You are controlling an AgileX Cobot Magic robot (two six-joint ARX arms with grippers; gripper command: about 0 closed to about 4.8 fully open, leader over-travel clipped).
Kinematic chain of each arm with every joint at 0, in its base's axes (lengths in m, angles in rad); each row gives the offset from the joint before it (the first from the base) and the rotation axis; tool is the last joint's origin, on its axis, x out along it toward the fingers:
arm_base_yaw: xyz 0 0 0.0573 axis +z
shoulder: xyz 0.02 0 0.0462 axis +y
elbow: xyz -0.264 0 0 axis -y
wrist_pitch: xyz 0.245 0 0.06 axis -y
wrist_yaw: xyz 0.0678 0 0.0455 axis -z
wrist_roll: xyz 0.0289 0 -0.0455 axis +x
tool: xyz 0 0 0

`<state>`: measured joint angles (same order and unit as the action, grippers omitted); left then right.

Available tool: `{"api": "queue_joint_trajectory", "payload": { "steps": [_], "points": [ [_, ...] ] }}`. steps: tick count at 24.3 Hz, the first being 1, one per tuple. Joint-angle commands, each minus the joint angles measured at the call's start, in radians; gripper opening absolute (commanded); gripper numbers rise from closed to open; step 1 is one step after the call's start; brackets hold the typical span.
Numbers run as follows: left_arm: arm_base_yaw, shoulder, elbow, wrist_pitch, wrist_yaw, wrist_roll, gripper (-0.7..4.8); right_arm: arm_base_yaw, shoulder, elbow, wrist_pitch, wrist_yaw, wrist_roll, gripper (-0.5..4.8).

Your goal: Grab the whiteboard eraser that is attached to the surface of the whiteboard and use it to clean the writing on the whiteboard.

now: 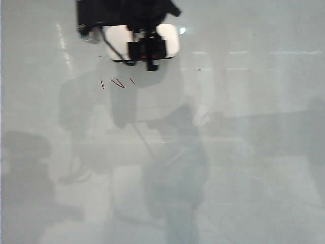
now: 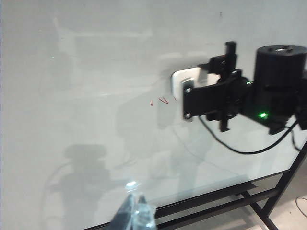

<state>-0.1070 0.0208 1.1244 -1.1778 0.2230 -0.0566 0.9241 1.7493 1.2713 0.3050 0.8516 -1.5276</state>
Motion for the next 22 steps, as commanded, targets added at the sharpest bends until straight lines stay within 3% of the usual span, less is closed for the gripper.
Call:
{"api": "queue_joint_trajectory", "payload": {
  "steps": [1,10,22],
  "points": [
    [0.0,0.002,0.002,0.013,-0.002,0.005,-0.05,0.026,0.059,0.114,0.0,0.011,0.008,2.1],
    [0.0,0.002,0.002,0.014,-0.002,0.005,-0.05,0.052,0.207,0.379,-0.201,0.027,0.122,2.1],
    [-0.001,0.002,0.002,0.013,-0.002,0.05,-0.04,0.047,0.423,0.382,-0.212,0.034,0.204,2.1]
  ]
}}
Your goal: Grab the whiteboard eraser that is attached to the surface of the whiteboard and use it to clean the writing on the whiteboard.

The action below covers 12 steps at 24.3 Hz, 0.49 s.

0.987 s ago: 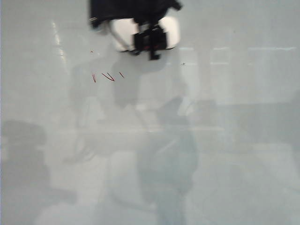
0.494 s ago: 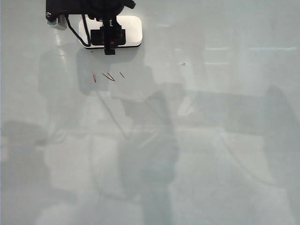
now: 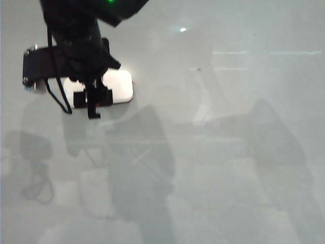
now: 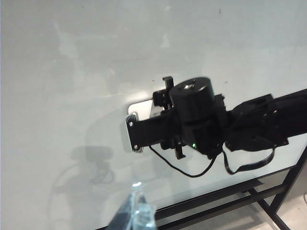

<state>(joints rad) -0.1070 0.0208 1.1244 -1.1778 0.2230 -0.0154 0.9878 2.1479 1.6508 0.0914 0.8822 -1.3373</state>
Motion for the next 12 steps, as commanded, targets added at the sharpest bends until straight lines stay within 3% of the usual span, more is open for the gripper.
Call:
{"api": "queue_joint_trajectory", "payload": {
  "steps": [1,7,12],
  "points": [
    [-0.001,0.002,0.002,0.013,-0.002,0.008,-0.04,-0.018,0.031,0.003,-0.006,0.008,0.013,2.1],
    [-0.001,0.002,0.002,0.015,-0.002,0.008,-0.04,-0.022,0.0,0.012,0.026,0.142,-0.081,2.1],
    [-0.001,0.002,0.002,0.017,-0.002,0.008,-0.04,-0.028,-0.096,0.012,0.056,0.159,-0.108,2.1]
  ]
}}
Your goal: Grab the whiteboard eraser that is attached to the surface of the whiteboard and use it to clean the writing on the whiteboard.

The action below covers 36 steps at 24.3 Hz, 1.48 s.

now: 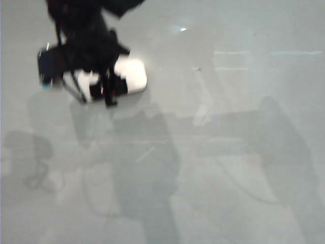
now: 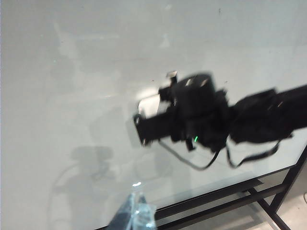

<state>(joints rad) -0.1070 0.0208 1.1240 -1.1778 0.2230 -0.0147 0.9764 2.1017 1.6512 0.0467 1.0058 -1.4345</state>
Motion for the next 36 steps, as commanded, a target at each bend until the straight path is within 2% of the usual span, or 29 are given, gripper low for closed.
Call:
{"api": "queue_joint_trajectory", "payload": {
  "steps": [1,7,9,20,24,25,30,34,35,36],
  "points": [
    [-0.001,0.002,0.002,0.017,-0.002,0.007,-0.04,-0.016,-0.07,0.012,0.107,0.031,-0.017,2.1],
    [-0.001,0.002,0.002,0.016,-0.002,0.007,-0.04,-0.017,-0.078,0.013,0.095,0.004,0.003,2.1],
    [-0.001,0.002,0.002,0.016,-0.002,0.007,-0.04,-0.017,-0.051,0.013,0.081,-0.038,0.038,2.1],
    [-0.001,0.002,0.002,0.013,-0.002,0.008,-0.04,-0.047,0.09,0.013,-0.067,-0.042,0.223,2.1],
    [-0.001,0.003,0.002,0.013,-0.002,0.008,-0.05,-0.031,0.077,0.013,-0.074,0.038,0.215,2.1],
    [-0.001,0.003,0.002,0.013,-0.002,0.008,-0.04,-0.013,0.055,0.013,-0.077,0.092,0.205,2.1],
    [-0.001,0.003,0.002,0.013,-0.002,0.007,-0.04,0.066,-0.081,0.013,-0.11,0.129,0.263,2.1],
    [-0.001,0.003,0.002,0.013,-0.002,0.007,-0.05,0.13,-0.245,0.013,-0.249,0.153,0.546,2.1],
    [-0.001,0.003,0.002,0.013,-0.002,0.007,-0.04,0.142,-0.32,0.013,-0.373,0.132,0.728,2.1],
    [-0.001,0.003,0.002,0.013,-0.002,0.007,-0.04,0.147,-0.349,0.013,-0.433,0.117,0.809,2.09]
  ]
}}
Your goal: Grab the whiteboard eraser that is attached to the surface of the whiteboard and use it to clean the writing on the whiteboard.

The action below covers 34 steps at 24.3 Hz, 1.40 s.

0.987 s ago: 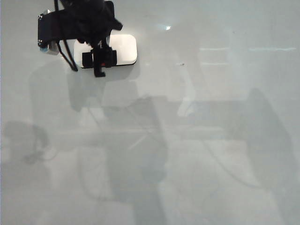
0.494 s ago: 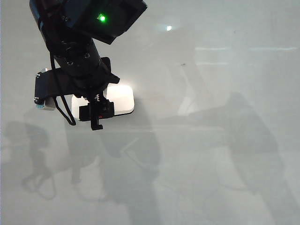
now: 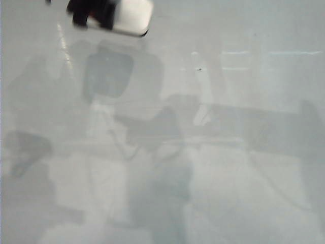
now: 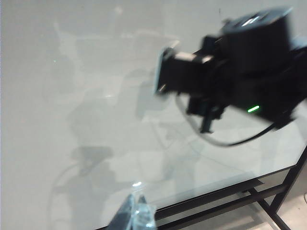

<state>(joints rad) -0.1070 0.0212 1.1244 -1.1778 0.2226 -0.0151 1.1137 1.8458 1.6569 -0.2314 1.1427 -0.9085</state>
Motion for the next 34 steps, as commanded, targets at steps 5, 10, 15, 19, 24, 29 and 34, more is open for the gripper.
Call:
{"api": "queue_joint_trajectory", "payload": {
  "steps": [5,10,15,19,24,29,34],
  "points": [
    [0.0,0.002,0.001,0.014,-0.003,0.018,-0.05,0.0,-0.345,0.004,-0.557,-0.144,0.725,2.07],
    [0.0,0.002,-0.082,0.119,-0.001,0.029,-0.05,0.004,-0.512,0.003,-0.644,-0.232,0.748,1.98],
    [0.0,0.002,-0.267,0.267,0.001,0.014,-0.04,0.008,-0.708,-0.014,-0.663,-0.326,0.787,1.98],
    [0.0,0.002,-0.354,0.331,0.002,0.014,-0.04,-0.005,-0.924,-0.198,-0.563,-0.329,0.74,1.98],
    [0.0,0.002,-0.356,0.362,0.002,0.009,-0.05,-0.121,-1.168,-0.574,-0.05,-0.378,0.488,1.98],
    [-0.001,0.002,-0.356,0.372,0.007,0.003,-0.04,-0.329,-1.274,-0.906,0.397,-0.475,0.406,1.98],
    [-0.001,0.002,-0.356,0.372,0.006,0.003,-0.04,-0.607,-1.232,-1.059,0.503,-0.736,0.559,1.97]
  ]
}}
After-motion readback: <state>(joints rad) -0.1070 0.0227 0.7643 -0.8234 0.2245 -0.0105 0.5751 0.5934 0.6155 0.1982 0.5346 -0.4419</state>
